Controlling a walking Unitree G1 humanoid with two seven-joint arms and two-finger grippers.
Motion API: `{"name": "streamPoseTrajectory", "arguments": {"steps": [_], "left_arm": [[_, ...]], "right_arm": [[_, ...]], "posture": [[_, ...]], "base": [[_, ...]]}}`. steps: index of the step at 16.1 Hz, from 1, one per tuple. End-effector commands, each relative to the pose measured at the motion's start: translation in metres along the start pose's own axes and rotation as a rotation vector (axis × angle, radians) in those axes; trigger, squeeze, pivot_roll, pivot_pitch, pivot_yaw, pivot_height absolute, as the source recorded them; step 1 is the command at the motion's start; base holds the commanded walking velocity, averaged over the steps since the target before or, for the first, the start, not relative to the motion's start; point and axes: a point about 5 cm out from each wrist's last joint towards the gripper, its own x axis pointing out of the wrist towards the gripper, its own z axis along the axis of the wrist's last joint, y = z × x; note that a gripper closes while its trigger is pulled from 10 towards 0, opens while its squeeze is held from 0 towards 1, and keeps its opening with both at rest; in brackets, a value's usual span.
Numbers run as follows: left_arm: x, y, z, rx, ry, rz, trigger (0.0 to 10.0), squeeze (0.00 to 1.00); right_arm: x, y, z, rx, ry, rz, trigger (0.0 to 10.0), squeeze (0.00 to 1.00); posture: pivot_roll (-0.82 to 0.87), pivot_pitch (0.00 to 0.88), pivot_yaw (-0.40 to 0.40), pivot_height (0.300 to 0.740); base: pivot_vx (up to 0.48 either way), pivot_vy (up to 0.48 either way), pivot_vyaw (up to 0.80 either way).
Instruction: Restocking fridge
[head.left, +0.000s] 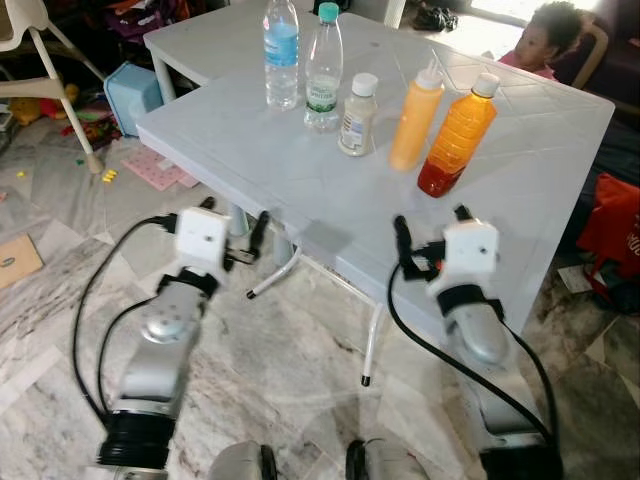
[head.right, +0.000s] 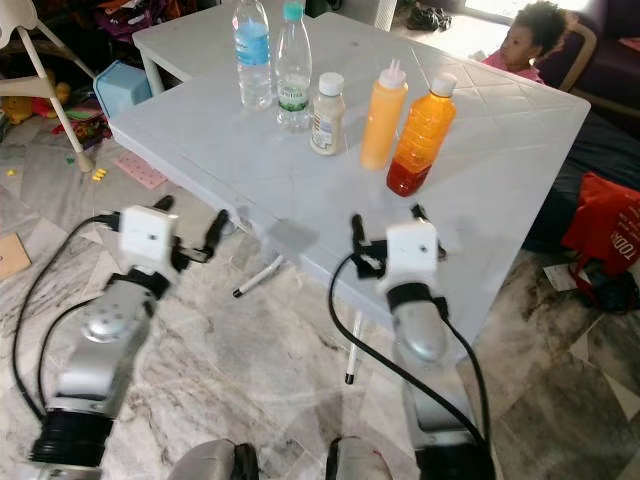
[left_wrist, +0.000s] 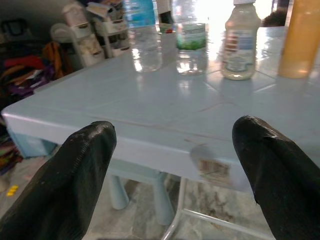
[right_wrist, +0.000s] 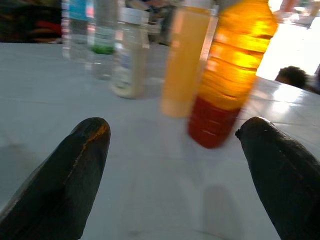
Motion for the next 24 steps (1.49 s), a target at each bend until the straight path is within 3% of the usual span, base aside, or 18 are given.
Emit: {"name": "streamPoseTrajectory", "arguments": {"steps": [1,3,6,12,15,18,24], "left_arm": [[-0.004,0.001,0.001,-0.007,-0.008,0.001,10.0,0.0],[-0.003,-0.006,0.0,-0.03,-0.009,-0.029,10.0,0.0],[0.002,-0.02,0.006,-0.048,-0.039,-0.082,10.0,0.0],[0.004,-0.016,0.007,-0.032,-0.034,-0.052,10.0,0.0],[0.007,-0.019,0.01,-0.03,-0.041,-0.05,10.0,0.0],[0.006,-0.017,0.012,-0.009,-0.035,-0.045,10.0,0.0],[0.002,-0.013,0.017,-0.003,-0.033,-0.046,10.0,0.0]], "right_arm": [[-0.002,-0.013,0.007,-0.006,-0.026,-0.072,10.0,0.0],[-0.003,-0.025,0.011,0.01,-0.037,-0.138,10.0,0.0],[0.007,-0.026,0.019,-0.011,-0.065,-0.128,10.0,0.0],[0.042,-0.04,0.057,-0.066,-0.179,-0.165,10.0,0.0],[0.058,-0.041,0.065,-0.025,-0.175,-0.135,10.0,0.0],[0.085,-0.04,0.079,0.013,-0.161,-0.085,10.0,0.0],[0.112,-0.045,0.096,-0.014,-0.146,-0.063,10.0,0.0]], "posture": [[-0.06,0.035,0.008,0.74],[-0.06,0.043,0.019,0.74],[-0.06,0.051,0.014,0.74],[-0.06,0.074,0.007,0.74],[-0.05,0.099,0.008,0.74],[-0.03,0.128,0.018,0.74],[0.01,0.146,0.029,0.74]], "base": [[0.0,0.0,0.0],[0.0,0.0,0.0],[0.0,0.0,-0.27],[0.04,0.0,-0.31],[0.0,0.0,0.0],[0.0,0.0,0.0],[0.0,0.0,0.0]]}}
